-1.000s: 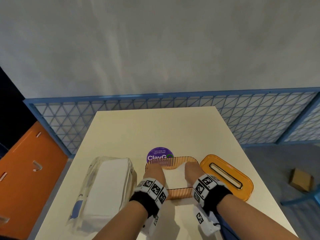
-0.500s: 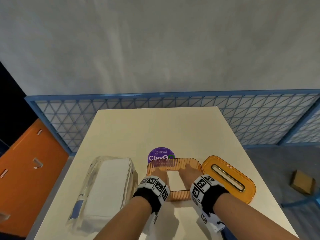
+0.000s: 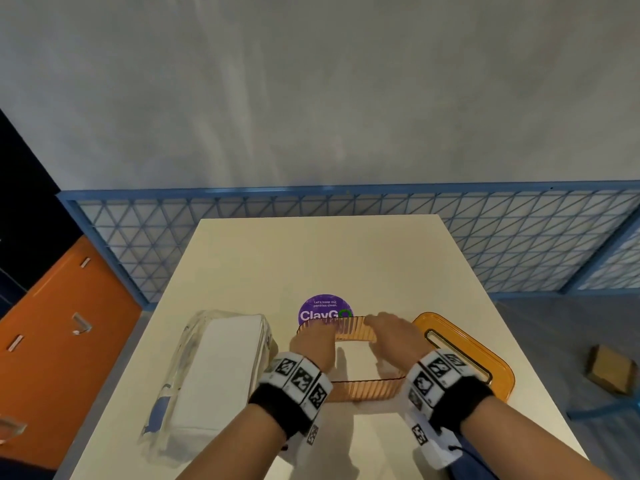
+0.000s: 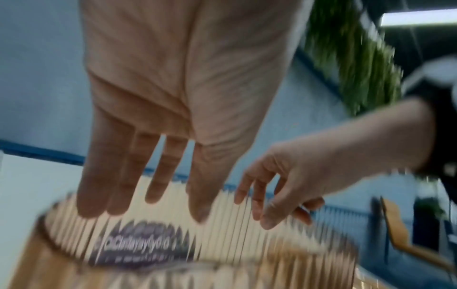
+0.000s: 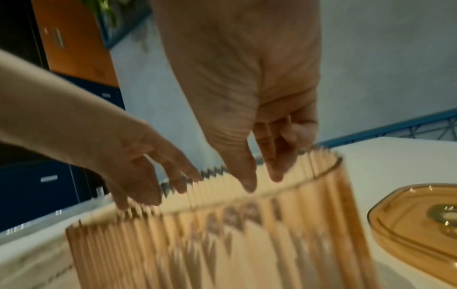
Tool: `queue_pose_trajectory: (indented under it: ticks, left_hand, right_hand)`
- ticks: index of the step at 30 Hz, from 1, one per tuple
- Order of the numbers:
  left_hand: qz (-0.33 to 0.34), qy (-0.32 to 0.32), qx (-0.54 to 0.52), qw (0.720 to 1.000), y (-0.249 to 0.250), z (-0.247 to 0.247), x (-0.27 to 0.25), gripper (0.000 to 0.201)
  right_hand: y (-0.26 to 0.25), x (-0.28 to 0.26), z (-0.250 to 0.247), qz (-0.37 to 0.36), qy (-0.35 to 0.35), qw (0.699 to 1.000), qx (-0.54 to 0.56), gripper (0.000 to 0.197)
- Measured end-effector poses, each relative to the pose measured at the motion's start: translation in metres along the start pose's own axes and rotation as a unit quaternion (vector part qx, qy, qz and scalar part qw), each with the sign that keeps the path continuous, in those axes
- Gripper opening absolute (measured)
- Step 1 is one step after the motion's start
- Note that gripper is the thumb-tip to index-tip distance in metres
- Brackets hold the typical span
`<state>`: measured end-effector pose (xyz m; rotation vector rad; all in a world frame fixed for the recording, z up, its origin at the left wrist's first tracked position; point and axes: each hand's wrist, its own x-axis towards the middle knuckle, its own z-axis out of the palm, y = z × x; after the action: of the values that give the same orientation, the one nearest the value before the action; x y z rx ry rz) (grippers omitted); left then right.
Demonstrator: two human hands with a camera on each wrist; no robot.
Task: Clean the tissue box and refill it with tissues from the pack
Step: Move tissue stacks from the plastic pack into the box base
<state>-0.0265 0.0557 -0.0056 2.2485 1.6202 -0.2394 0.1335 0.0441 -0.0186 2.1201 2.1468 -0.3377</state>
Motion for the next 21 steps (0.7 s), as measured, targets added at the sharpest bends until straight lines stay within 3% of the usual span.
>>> queue_pose_trajectory:
  ticks: [3,5,9,12,15,21]
  left_hand:
    - [-0.045,0.132,-0.081,0.987,-0.028,-0.018,-0.018,0.035]
    - [-0.111,0.175,-0.101,0.973,-0.052,-0.02,-0.03,0.033]
    - [-0.222,0.126,-0.088,0.963,-0.091,-0.004,-0.041,0.036]
    - [-0.251,0.093,-0.091,0.959,-0.1,0.006,-0.042,0.044]
    - [-0.256,0.095,-0.078,0.959,-0.101,0.012,-0.04,0.053]
    - [-0.264,0.108,-0.082,0.955,-0.104,0.015,-0.034,0.044]
  right_hand:
    - [0.02,-0.016,-0.014,0.038,0.092,0.993,0.061,0.035]
    - [0.034,-0.023,-0.012,0.073,0.095,0.99,0.074,0.038]
    - [0.049,-0.021,0.008,0.116,0.006,0.98,0.159,0.042]
    - [0.046,-0.019,0.018,0.113,-0.021,0.966,0.233,0.044]
    - [0.041,-0.021,0.025,0.107,-0.004,0.959,0.261,0.038]
    - [0.035,-0.024,0.03,0.103,0.029,0.961,0.256,0.027]
